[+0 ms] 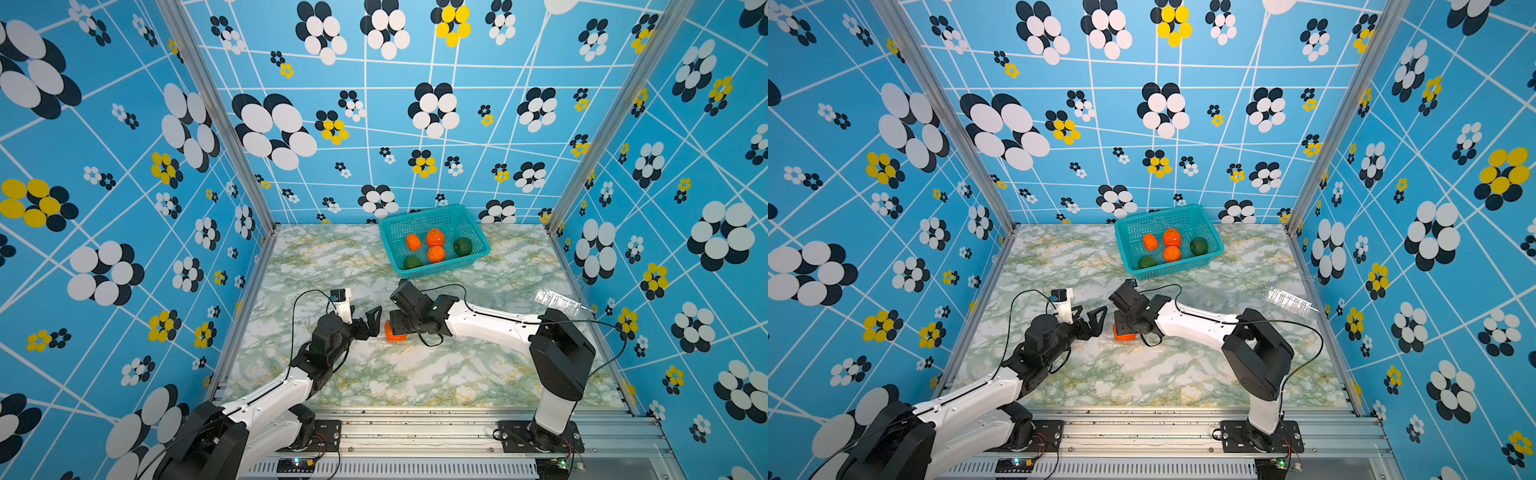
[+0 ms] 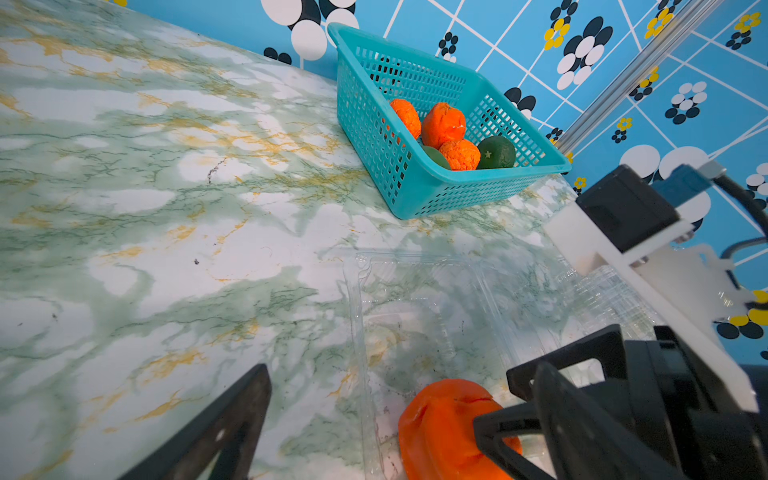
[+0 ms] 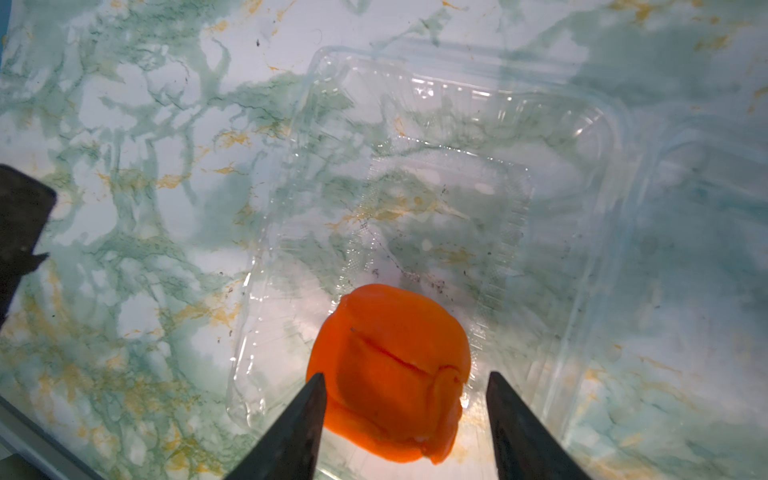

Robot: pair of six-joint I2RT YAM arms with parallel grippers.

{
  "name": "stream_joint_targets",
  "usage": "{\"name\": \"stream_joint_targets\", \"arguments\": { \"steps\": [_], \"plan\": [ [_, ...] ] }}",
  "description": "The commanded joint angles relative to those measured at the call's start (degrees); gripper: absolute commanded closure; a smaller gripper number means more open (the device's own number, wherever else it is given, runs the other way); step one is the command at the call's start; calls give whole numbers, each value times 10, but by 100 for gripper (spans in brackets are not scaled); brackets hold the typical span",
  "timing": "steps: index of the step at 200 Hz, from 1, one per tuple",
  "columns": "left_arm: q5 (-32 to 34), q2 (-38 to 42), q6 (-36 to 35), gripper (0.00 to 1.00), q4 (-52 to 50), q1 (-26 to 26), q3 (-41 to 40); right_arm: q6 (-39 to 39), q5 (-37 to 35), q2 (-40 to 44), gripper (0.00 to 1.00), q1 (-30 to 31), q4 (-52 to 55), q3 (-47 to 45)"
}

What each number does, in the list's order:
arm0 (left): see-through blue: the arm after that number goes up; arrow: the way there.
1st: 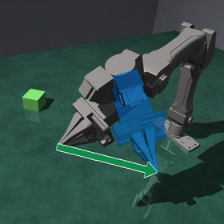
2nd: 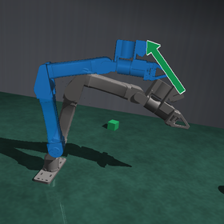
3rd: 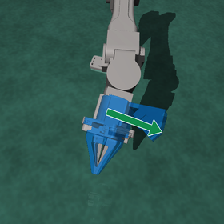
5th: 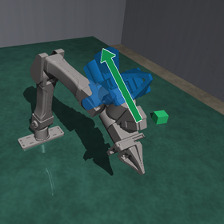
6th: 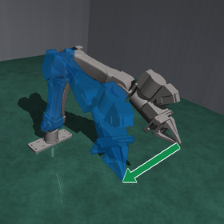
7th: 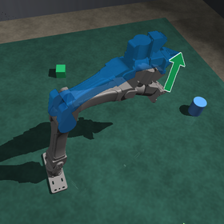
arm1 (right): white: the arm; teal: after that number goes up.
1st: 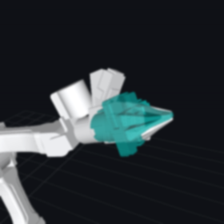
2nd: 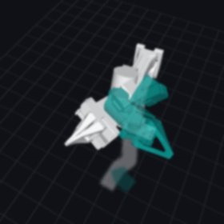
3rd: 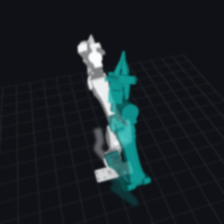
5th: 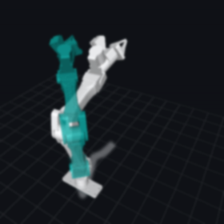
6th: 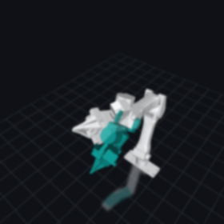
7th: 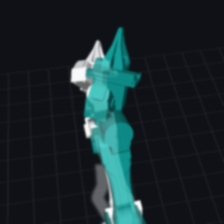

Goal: Take oranges out of containers
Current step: Pick up the orange from the packing box.

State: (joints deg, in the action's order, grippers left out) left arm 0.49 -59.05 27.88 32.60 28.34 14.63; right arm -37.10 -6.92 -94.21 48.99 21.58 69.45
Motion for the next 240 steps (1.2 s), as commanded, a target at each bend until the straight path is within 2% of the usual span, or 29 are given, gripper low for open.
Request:
{"name": "stream_joint_targets", "arguments": {
  "steps": [1,43,86,145,169,240],
  "plan": [
    [6,-1,4,0,-2,-4,3,-14,-9,-28,33,26,-1,10],
    [10,9,2,0,-7,-4,1,-16,-3,-90,37,50,22,52],
    [9,11,6,1,-9,-4,2,-14,-6,-109,38,54,23,61],
    [9,3,10,0,-6,-4,2,-12,2,-125,34,58,18,58],
    [9,0,11,0,-4,-4,2,-14,5,-123,29,59,12,56],
    [18,0,16,0,-8,-4,1,-14,20,-146,28,66,11,64]
  ]
}}
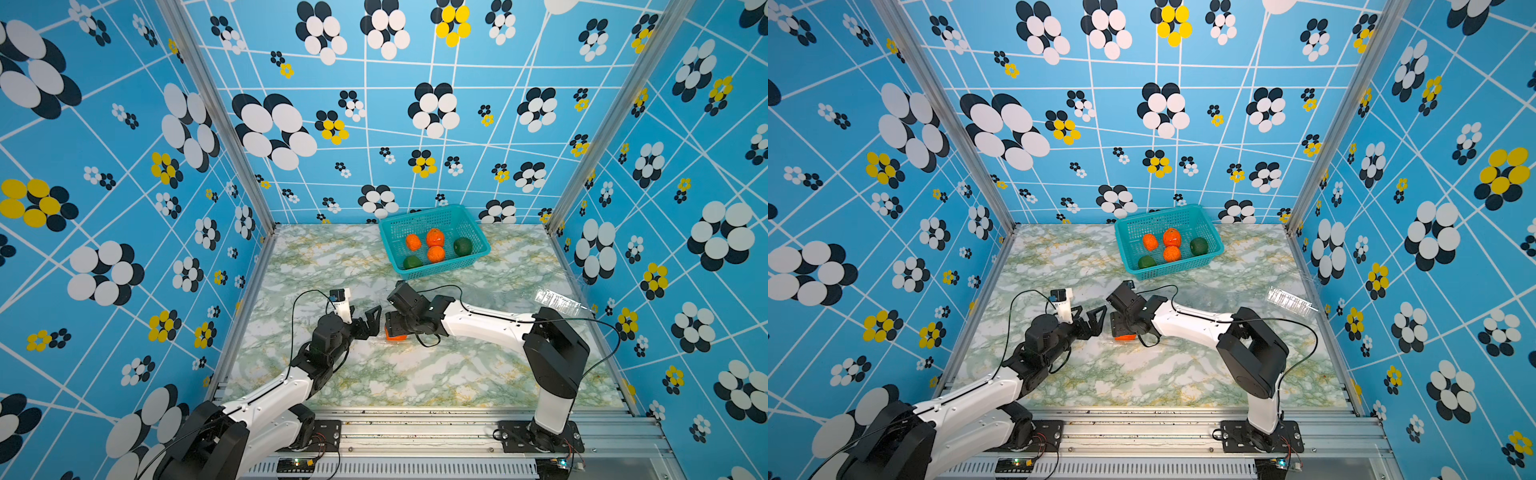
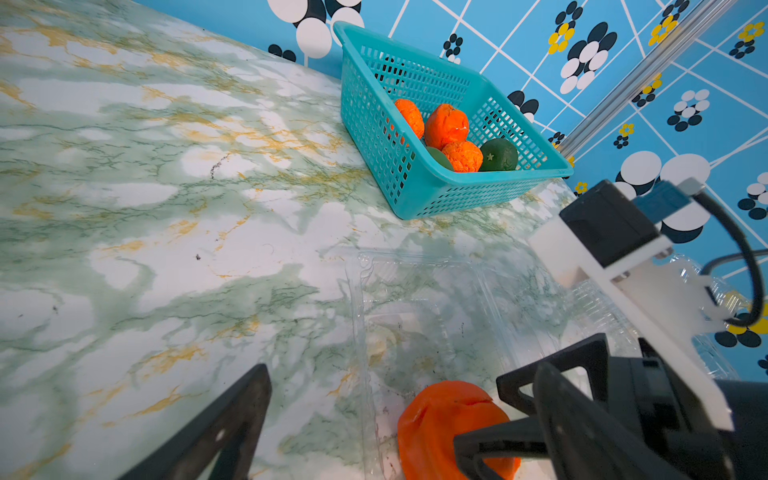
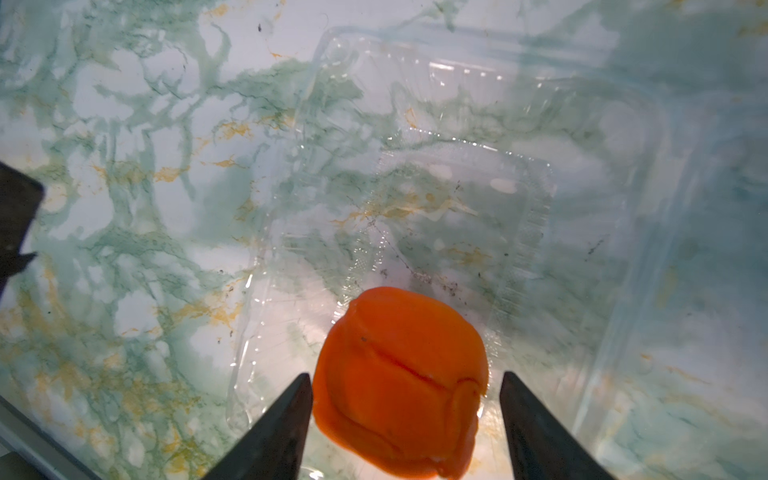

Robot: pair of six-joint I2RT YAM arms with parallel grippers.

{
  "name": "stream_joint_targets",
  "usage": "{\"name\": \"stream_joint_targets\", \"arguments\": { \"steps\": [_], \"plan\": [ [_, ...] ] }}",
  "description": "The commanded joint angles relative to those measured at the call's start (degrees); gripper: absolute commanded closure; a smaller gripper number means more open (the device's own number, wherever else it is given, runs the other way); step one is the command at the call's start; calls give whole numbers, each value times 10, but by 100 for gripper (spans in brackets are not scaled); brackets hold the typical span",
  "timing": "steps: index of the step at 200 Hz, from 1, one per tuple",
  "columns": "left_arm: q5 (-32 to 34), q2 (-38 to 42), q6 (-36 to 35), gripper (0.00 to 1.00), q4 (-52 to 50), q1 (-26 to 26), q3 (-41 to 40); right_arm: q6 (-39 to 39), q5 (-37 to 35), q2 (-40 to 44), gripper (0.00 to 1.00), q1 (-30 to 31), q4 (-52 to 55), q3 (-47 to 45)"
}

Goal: Take oranges out of containers
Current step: Pick up the orange from the packing box.

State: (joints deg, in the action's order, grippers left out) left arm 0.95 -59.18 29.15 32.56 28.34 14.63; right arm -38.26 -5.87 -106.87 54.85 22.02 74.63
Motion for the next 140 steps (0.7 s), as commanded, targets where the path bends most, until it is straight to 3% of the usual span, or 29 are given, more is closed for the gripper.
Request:
{"name": "stream_joint_targets", "arguments": {
  "steps": [1,24,92,140],
  "plan": [
    [13,1,3,0,-8,-4,1,-3,10,-20,28,7,7,13],
    [16,6,3,1,-8,-4,-1,-6,8,-28,29,8,8,13],
    [16,-1,4,0,-8,-4,0,0,-17,-30,53,8,10,23],
    [17,-8,2,1,-6,-4,1,10,-37,12,54,6,3,15]
  ]
}}
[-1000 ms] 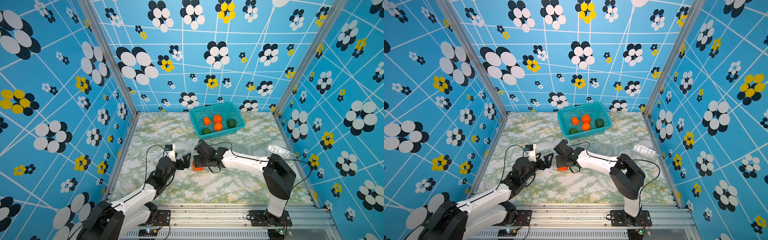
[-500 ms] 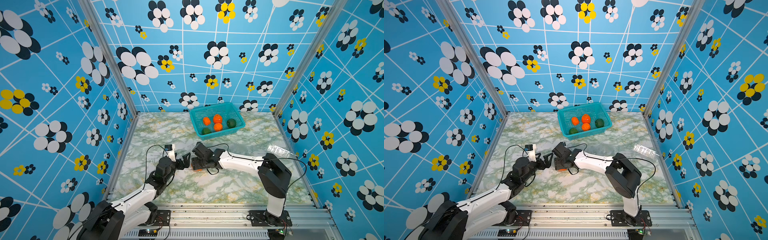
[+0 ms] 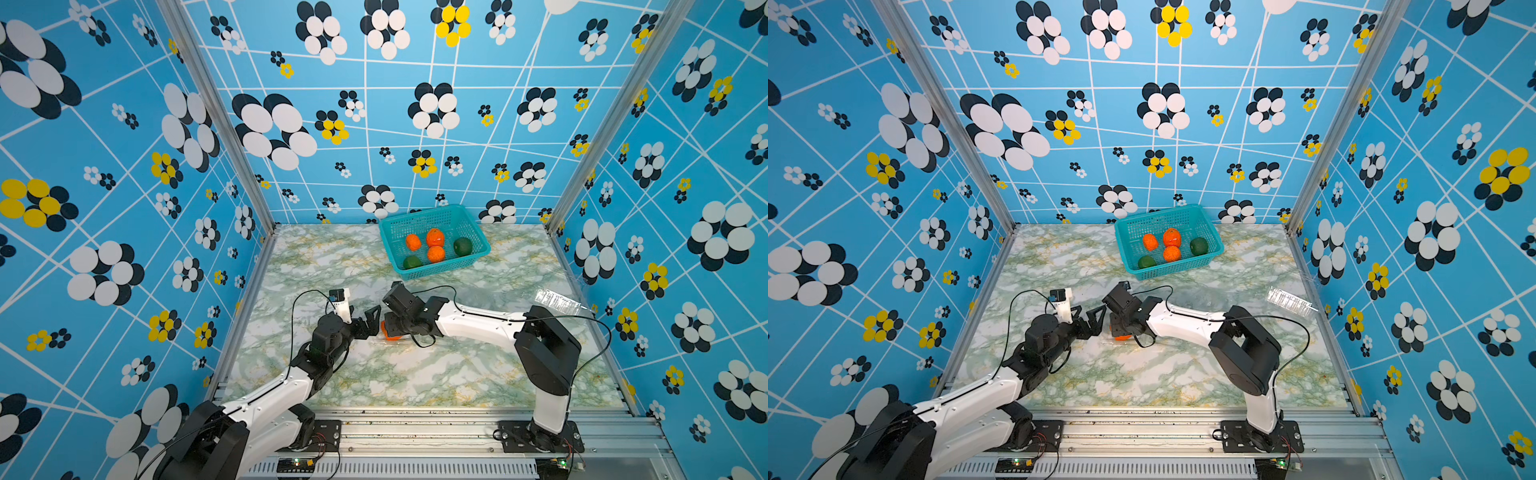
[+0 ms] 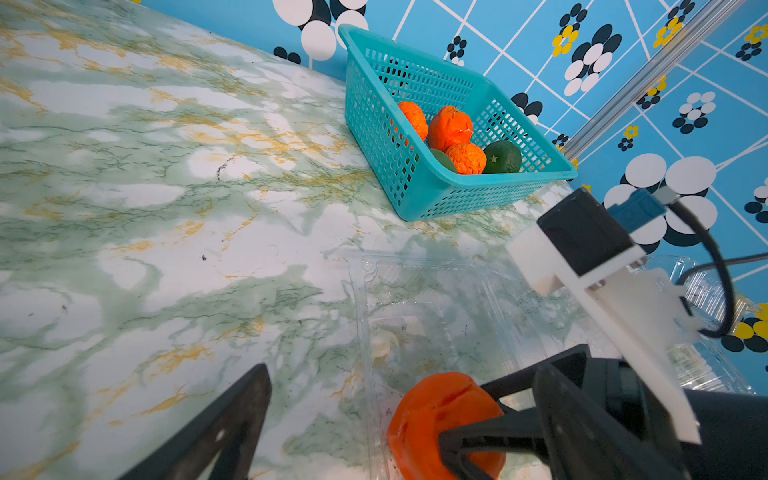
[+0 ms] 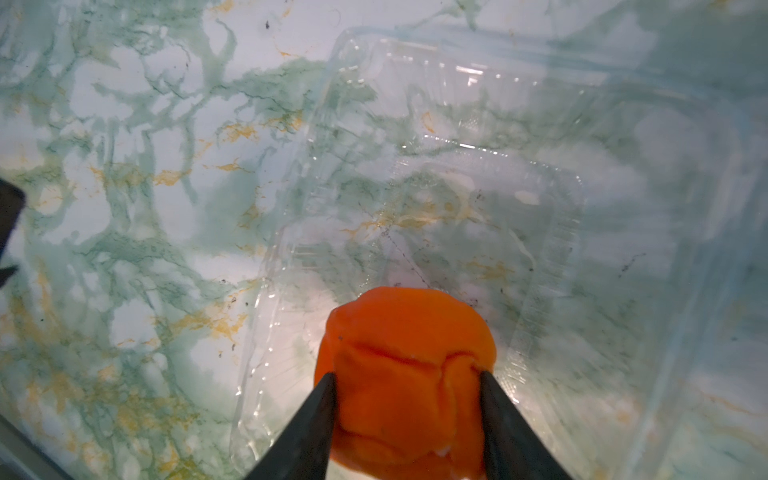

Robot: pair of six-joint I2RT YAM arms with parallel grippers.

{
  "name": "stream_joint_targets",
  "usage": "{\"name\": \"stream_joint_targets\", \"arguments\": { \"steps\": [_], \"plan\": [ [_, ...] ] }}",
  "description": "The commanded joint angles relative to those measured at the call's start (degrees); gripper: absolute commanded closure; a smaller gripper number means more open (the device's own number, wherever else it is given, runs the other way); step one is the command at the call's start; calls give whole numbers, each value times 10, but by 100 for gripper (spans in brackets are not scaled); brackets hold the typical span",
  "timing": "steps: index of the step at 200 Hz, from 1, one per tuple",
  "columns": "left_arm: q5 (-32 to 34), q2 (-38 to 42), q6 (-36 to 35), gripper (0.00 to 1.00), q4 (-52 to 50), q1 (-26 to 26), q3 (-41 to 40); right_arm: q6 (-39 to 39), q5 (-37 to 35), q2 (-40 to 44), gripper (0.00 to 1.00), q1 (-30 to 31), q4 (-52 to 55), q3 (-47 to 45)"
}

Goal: Take oranges out of containers
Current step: Pick up the orange from the packing box, then place the orange in the basket.

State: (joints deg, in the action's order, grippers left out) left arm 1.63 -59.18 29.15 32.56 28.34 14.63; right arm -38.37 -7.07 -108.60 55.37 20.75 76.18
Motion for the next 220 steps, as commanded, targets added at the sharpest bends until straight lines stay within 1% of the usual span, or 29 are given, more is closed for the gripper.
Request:
{"name": "stream_joint_targets", "arguments": {
  "steps": [1,52,77,100,126,160,174,178,220],
  "plan": [
    [11,-8,2,1,-6,-4,1,11,-26,30,54,1,16,-1],
    [9,-13,2,0,-4,-4,2,28,-43,79,53,-29,22,10],
    [9,-9,-1,1,-6,-4,2,32,-26,96,53,-60,17,18],
    [13,-4,-2,0,-9,-4,2,44,-29,107,53,-84,14,28],
    [13,-2,-3,0,-11,-4,2,59,-30,103,53,-129,10,56],
    [14,-3,-4,1,-11,-4,2,77,-11,63,53,-195,3,122],
    [15,-3,-6,0,-12,-4,2,90,-18,35,53,-217,7,150],
    [15,-4,-6,1,-12,-4,2,93,-21,26,53,-223,10,177],
    [19,-11,-10,1,-10,-4,3,103,-16,-90,53,-280,69,317]
  ]
}}
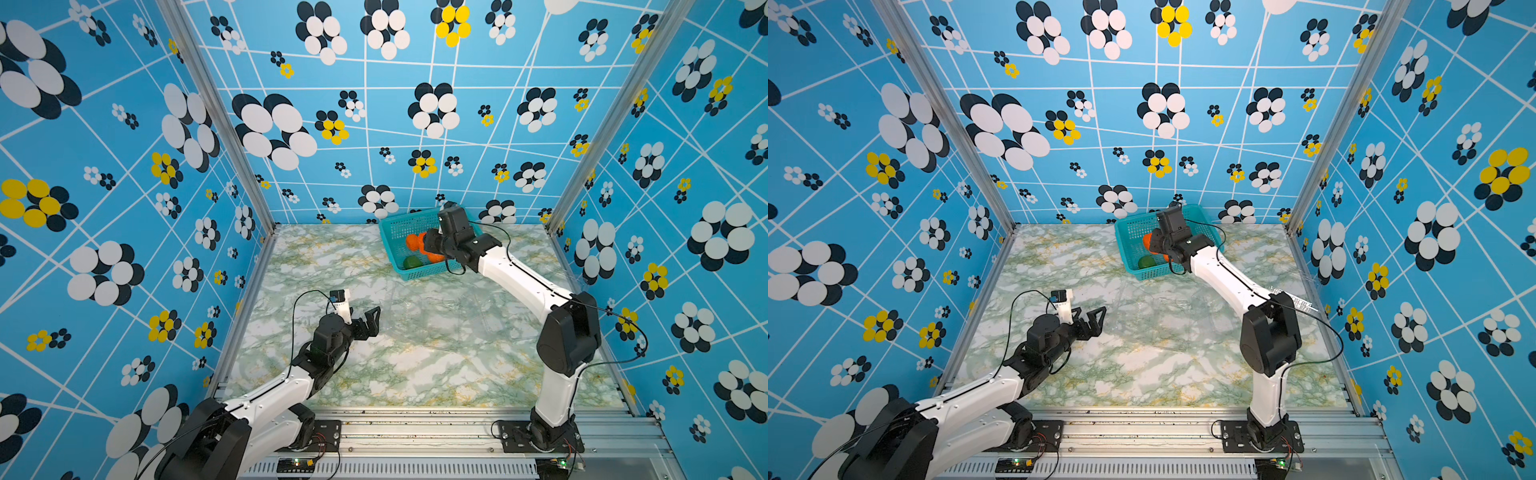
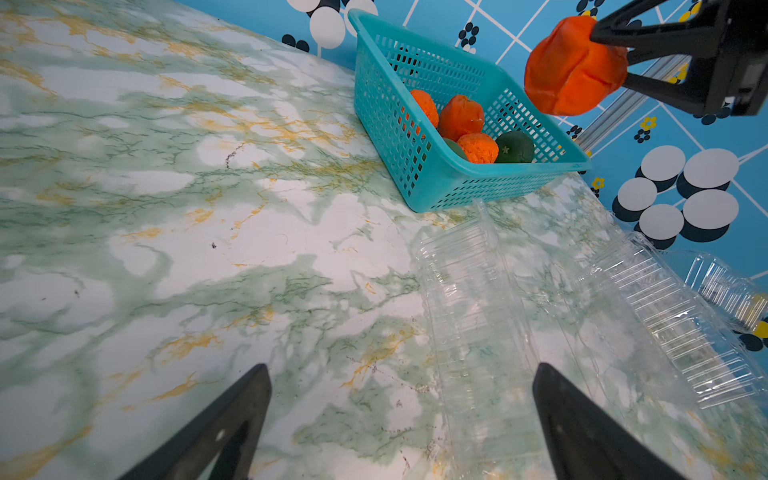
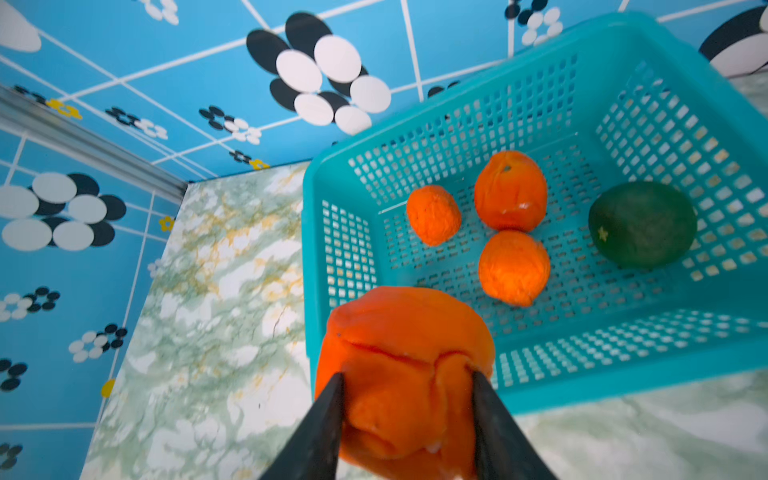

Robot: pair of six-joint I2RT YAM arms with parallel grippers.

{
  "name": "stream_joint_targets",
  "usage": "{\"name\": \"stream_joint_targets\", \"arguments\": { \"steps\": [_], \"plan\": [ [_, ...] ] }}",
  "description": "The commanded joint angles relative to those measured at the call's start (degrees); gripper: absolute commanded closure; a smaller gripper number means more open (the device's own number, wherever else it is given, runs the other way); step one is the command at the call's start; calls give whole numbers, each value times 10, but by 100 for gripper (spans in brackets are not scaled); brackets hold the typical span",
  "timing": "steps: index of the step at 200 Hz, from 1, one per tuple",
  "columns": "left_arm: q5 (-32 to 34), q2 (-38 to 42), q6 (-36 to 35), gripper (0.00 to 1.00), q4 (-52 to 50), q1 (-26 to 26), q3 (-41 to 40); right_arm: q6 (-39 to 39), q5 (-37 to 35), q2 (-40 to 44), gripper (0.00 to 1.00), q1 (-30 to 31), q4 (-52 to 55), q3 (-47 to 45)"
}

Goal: Take oranges out of containers
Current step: Place the orange in the basket, then reset both arms

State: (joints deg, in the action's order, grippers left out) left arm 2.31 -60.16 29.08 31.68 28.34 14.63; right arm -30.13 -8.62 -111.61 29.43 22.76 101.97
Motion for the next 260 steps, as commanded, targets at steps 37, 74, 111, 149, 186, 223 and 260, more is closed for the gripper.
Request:
{"name": "stream_joint_targets", "arguments": {
  "steps": [37,74,111,149,186,223,260],
  "plan": [
    [13,-10,-12,0,0,-5,5,62,-22,-162,35,-40,135,200],
    [12,-7,-13,0,-2,-4,6,94,-30,-175,22,-42,213,265],
    [10,-5,-13,0,-5,-4,7,109,-42,-55,22,-43,143,116],
    [14,-8,-16,0,-3,-5,7,116,-64,85,20,-67,61,-105],
    [22,-13,-22,1,-3,-5,7,107,-65,227,18,-143,-21,-323],
    [24,-11,-29,0,-3,-5,6,135,-119,332,15,-221,-106,-486],
    [18,-15,-33,0,-1,-4,8,142,-160,346,12,-280,-273,-625]
  ]
}}
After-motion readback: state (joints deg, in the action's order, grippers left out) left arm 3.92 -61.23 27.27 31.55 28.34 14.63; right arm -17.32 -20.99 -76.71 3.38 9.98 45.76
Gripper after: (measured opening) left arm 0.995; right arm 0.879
